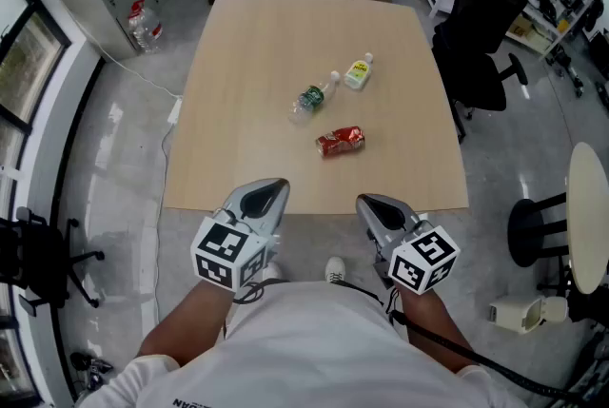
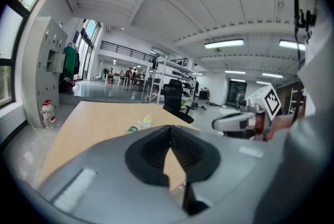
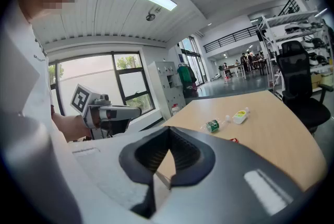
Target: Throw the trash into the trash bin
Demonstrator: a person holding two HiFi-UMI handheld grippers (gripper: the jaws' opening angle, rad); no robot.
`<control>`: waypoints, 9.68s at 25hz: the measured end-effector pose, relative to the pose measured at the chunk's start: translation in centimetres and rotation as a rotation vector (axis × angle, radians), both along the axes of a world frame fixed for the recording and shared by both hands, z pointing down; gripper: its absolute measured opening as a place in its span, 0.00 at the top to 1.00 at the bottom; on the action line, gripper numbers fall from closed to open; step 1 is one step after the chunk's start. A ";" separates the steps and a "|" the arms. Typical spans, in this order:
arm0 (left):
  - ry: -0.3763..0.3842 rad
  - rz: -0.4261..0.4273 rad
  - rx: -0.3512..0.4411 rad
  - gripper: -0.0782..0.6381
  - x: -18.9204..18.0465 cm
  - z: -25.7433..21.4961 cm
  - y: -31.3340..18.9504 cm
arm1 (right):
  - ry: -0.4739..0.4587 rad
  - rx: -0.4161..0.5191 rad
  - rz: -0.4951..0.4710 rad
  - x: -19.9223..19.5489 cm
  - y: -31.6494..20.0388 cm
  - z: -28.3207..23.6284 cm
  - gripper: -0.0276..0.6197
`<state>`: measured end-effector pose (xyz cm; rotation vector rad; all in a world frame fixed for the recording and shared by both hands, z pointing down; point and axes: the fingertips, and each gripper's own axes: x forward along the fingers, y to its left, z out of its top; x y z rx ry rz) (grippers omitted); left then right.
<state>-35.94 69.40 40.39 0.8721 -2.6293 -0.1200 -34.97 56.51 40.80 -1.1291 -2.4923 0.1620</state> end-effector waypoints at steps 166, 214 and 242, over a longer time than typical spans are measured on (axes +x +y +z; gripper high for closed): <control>-0.085 0.674 0.049 0.88 12.8 -1.2 -24.6 | -0.129 -0.009 0.711 20.2 -22.0 -4.0 0.71; -0.045 1.483 0.007 0.88 34.2 -0.6 -53.9 | -0.097 -0.003 1.539 47.7 -42.3 -2.4 0.72; -0.049 1.628 0.090 0.88 29.8 -2.4 -72.5 | -0.118 0.068 1.703 43.4 -57.8 -5.5 0.73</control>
